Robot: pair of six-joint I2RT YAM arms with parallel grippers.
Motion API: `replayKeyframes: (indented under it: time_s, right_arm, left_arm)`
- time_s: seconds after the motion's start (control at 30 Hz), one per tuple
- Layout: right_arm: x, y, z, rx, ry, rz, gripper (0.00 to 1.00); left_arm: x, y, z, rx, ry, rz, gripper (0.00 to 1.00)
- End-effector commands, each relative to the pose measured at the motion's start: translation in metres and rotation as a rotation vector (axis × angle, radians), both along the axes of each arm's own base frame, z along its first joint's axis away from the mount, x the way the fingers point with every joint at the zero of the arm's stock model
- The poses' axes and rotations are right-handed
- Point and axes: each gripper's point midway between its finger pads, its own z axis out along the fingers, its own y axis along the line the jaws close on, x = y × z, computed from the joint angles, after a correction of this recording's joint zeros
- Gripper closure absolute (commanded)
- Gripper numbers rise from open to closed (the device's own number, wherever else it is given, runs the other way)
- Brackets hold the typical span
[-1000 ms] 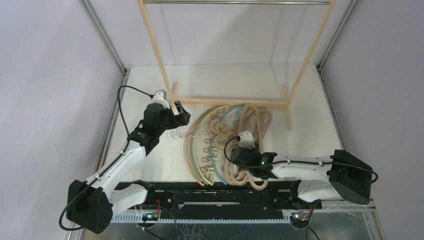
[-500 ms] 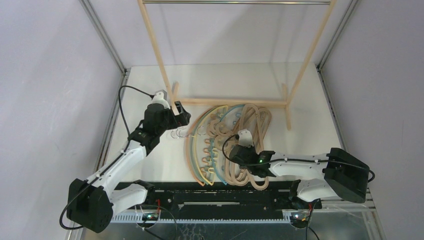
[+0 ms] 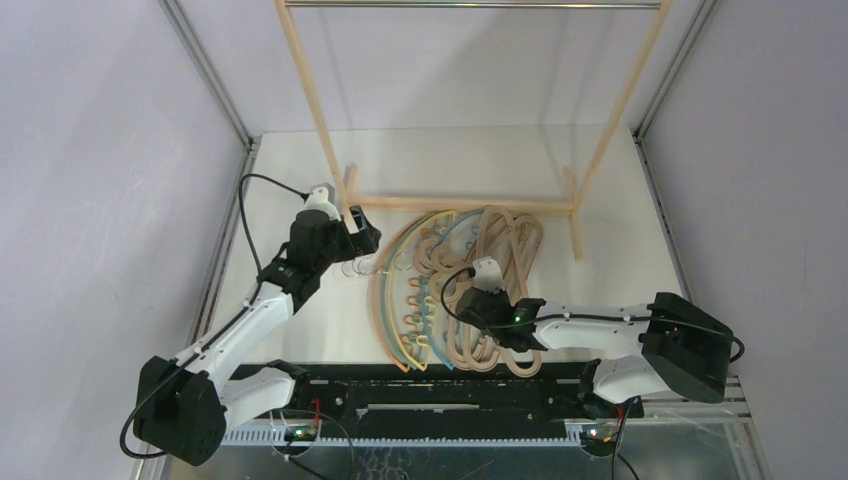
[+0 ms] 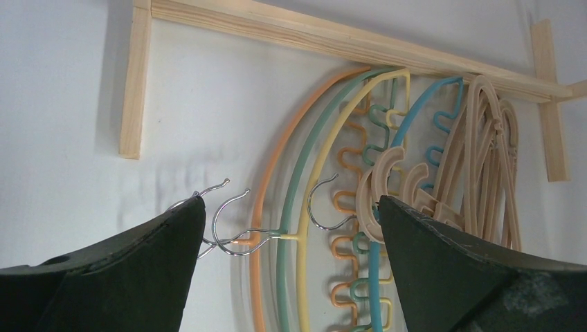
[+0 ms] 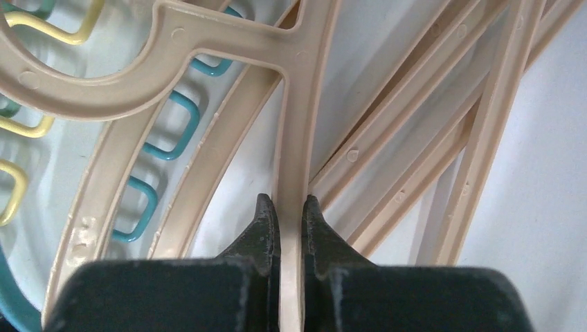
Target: Organize the hangers
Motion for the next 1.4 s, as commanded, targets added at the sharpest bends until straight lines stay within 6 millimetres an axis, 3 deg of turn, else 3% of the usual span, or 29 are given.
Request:
replayKeyframes:
  time_s: [0.0,0.27,0.43,0.73,0.8,0.9,1.13,1.37]
  right_arm:
    - [0.008,0.024,0.037,0.087,-0.042,0.023,1.00]
    - [0.008,0.023,0.106,0.225,-0.126,0.028,1.00]
    - [0.026,0.015,0.151,0.275,-0.214,-0.017,1.00]
    - [0.098,0.022,0.293,0.393,-0.531,-0.070,1.00]
    - [0.111,0.025,0.330,0.446,-0.615,-0.070,1.00]
    - [0.128,0.026,0.370,0.493,-0.717,-0.079,1.00]
    - [0.166,0.014,0.432,0.595,-0.917,-0.178,1.00]
    - [0.198,0.001,0.456,0.589,-1.022,-0.305,1.00]
  left_arm:
    - [0.004,-0.001,0.010,-0.005,-0.043,0.005,0.00]
    - [0.004,-0.001,0.009,-0.007,-0.042,0.007,0.01]
    - [0.003,-0.001,0.011,-0.014,-0.044,0.007,0.01]
    - [0.003,-0.004,0.018,-0.032,-0.057,-0.006,0.00]
    - [0.003,-0.006,0.021,-0.040,-0.065,-0.011,0.00]
    - [0.001,-0.005,0.024,-0.044,-0.073,-0.011,0.01]
    - [0.000,-0.004,0.028,-0.050,-0.081,-0.009,0.00]
    - [-0.002,-0.007,0.037,-0.066,-0.094,-0.021,0.00]
